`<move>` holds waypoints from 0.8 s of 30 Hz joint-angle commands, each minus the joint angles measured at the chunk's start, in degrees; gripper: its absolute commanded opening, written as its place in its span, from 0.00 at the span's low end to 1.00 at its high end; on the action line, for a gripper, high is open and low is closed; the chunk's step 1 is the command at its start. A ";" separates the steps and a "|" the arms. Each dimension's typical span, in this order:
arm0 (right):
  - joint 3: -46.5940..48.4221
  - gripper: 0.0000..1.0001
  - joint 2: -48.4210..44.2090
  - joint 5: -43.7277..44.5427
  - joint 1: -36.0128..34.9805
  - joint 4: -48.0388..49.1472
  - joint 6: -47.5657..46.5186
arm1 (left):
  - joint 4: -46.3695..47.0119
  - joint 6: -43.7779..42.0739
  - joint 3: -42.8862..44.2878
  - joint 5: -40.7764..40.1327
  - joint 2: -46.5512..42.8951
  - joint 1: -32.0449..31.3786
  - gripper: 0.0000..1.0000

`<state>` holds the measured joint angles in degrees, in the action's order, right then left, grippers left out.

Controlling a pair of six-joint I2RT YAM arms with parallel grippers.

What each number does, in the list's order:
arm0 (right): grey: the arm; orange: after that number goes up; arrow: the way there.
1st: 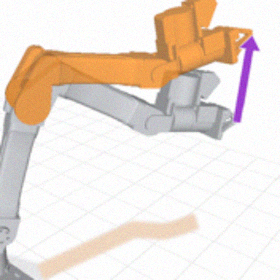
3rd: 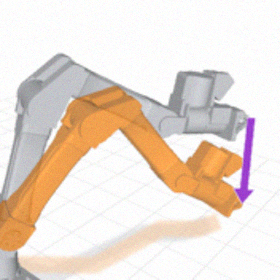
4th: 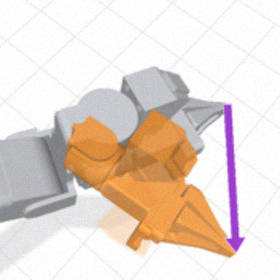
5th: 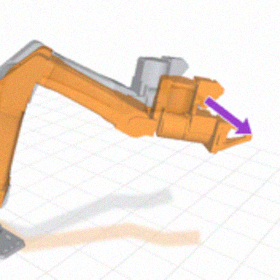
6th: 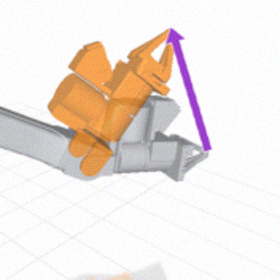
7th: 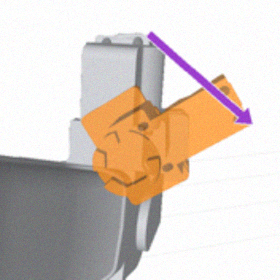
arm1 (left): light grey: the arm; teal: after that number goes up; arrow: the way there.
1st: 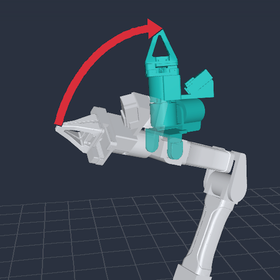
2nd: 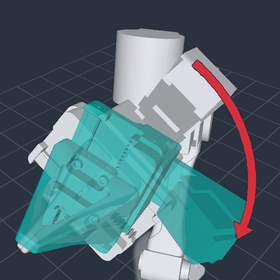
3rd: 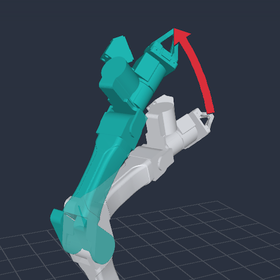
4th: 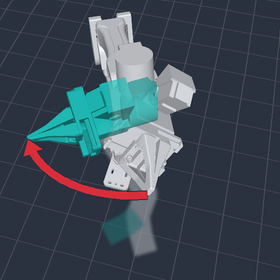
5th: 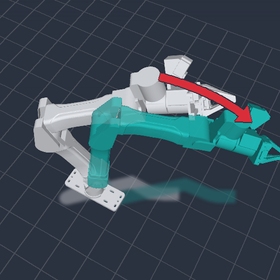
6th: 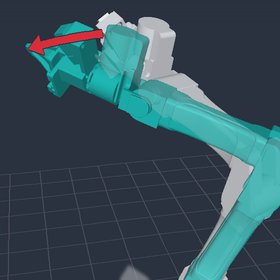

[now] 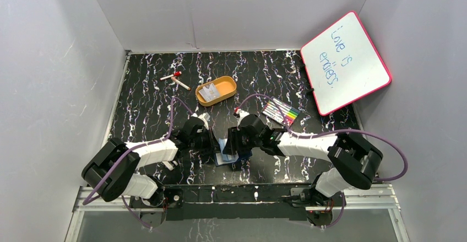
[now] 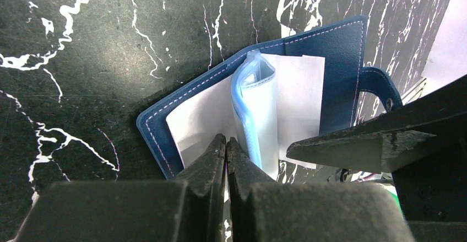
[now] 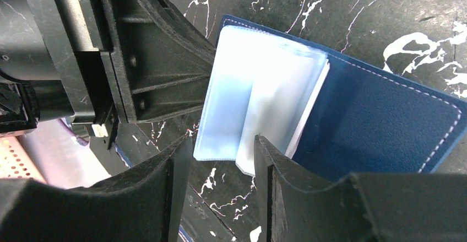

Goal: Put the credit cards into the card holder
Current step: Open the card holder at the center of the board.

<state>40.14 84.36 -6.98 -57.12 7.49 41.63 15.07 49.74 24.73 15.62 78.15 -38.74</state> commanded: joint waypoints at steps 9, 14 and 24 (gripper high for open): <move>5.13 0.57 1.78 -1.25 0.08 -2.91 -3.92 | 2.88 -0.26 2.08 2.58 -1.60 -0.17 0.01; 5.37 0.57 2.45 -0.26 0.08 -3.33 -3.00 | 4.88 0.85 1.82 4.35 -1.42 -0.18 0.04; 6.11 0.54 2.79 4.30 0.08 -7.31 -0.49 | 7.20 2.12 1.55 5.80 -0.90 -0.19 0.04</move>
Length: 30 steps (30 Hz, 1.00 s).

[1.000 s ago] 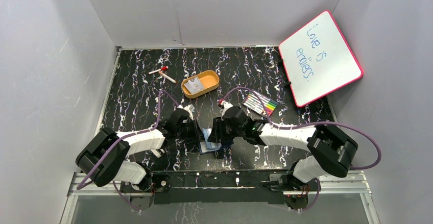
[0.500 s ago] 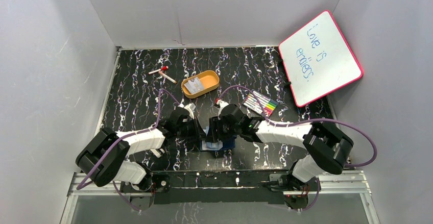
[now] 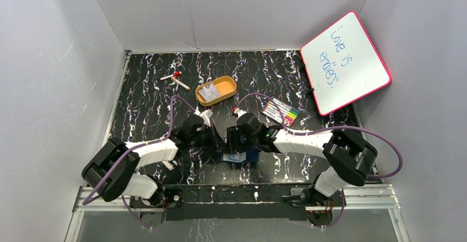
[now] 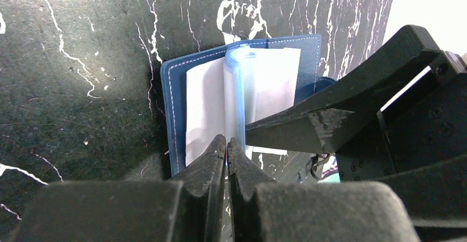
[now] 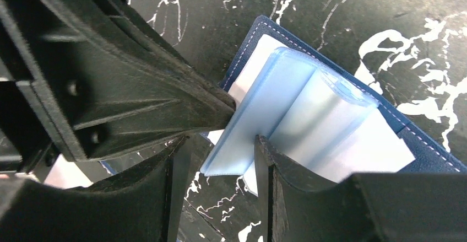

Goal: Put the credit cards into the card holder
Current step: Open the card holder at the center of the board.

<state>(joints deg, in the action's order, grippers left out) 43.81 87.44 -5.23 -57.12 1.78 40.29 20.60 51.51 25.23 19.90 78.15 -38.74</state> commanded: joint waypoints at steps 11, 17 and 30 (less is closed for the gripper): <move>2.09 0.46 -0.82 6.82 0.09 -5.86 1.04 | 1.72 0.33 1.04 1.33 0.07 -0.19 0.04; 3.06 0.56 -0.44 9.27 0.07 -8.84 -0.51 | 0.61 0.02 0.70 -0.31 -0.44 -0.19 0.03; 9.27 0.63 -0.56 20.90 -4.05 -17.19 -5.01 | -4.40 0.77 -1.35 -6.35 -7.93 -0.19 0.03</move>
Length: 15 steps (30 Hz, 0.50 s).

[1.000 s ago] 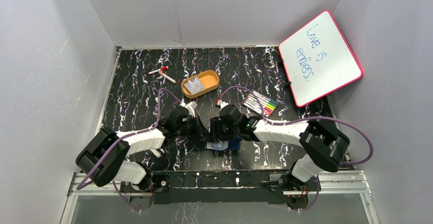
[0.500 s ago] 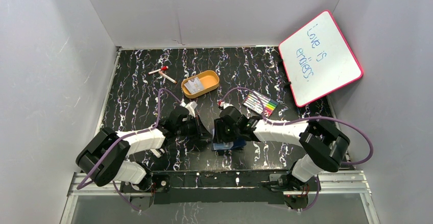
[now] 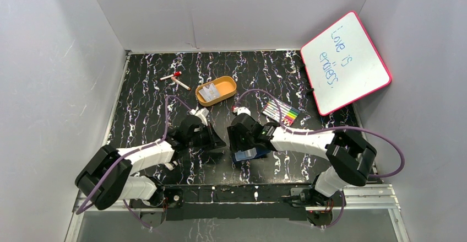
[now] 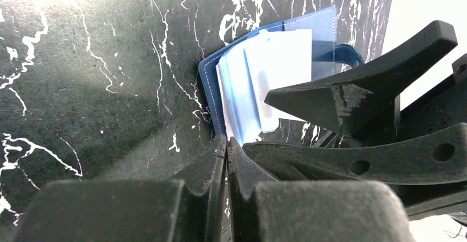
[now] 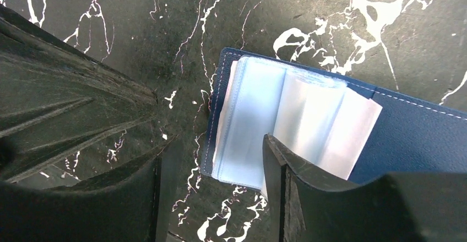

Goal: Put the credit cards into the card holder
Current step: Open the card holder at the center of the board.

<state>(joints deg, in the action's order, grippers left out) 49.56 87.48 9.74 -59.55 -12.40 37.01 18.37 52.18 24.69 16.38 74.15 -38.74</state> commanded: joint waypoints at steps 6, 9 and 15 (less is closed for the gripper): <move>6.52 0.59 2.32 8.80 -3.12 -6.42 -2.75 | -4.24 0.18 -1.58 -4.49 -7.11 -0.19 0.02; 6.67 0.56 3.95 9.29 -3.12 -7.06 -3.23 | -4.89 0.23 -2.06 -4.98 -8.29 -0.17 0.02; 6.88 0.56 6.46 9.43 -3.12 -7.81 -3.69 | -5.36 0.39 -3.30 -5.40 -10.19 -0.16 0.02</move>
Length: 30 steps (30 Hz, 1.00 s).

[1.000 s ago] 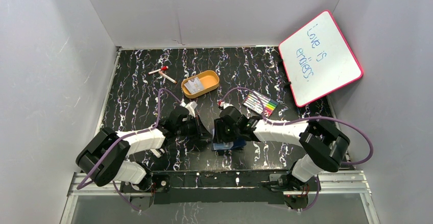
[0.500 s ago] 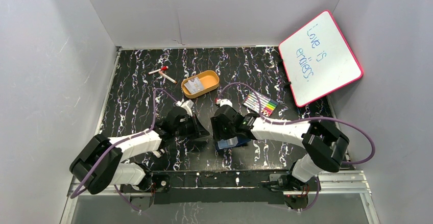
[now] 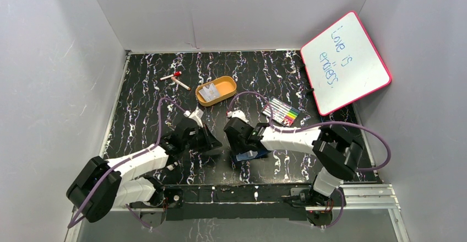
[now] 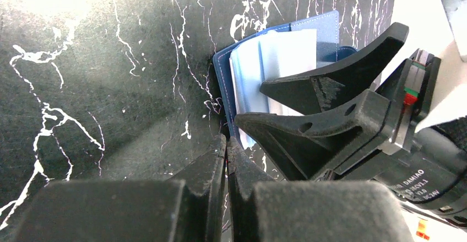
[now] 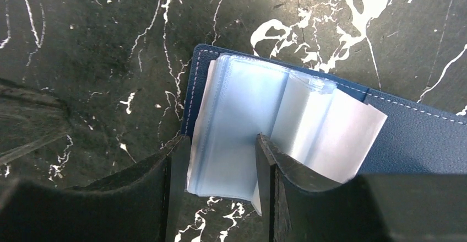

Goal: Put the credit cards into the card holder
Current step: Open the card holder at the center of the board.

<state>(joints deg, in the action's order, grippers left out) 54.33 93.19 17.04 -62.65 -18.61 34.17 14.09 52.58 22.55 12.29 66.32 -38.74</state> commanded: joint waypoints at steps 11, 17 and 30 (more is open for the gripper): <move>1.53 0.45 3.40 3.59 -0.01 -2.84 -0.74 | -1.16 -0.25 -1.36 -1.04 -2.52 -0.19 0.02; -0.14 0.19 -0.07 4.73 -0.01 -1.86 -0.17 | -1.42 -0.29 -1.16 -1.22 -2.78 -0.18 0.02; -11.77 0.00 -15.61 -5.45 3.70 13.16 5.76 | 3.31 -0.85 4.34 4.53 -0.68 -0.17 0.11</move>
<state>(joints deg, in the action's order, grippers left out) 46.70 82.61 16.25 -61.32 -14.48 35.92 13.50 52.45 23.51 13.26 65.21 -38.74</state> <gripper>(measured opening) 0.022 0.061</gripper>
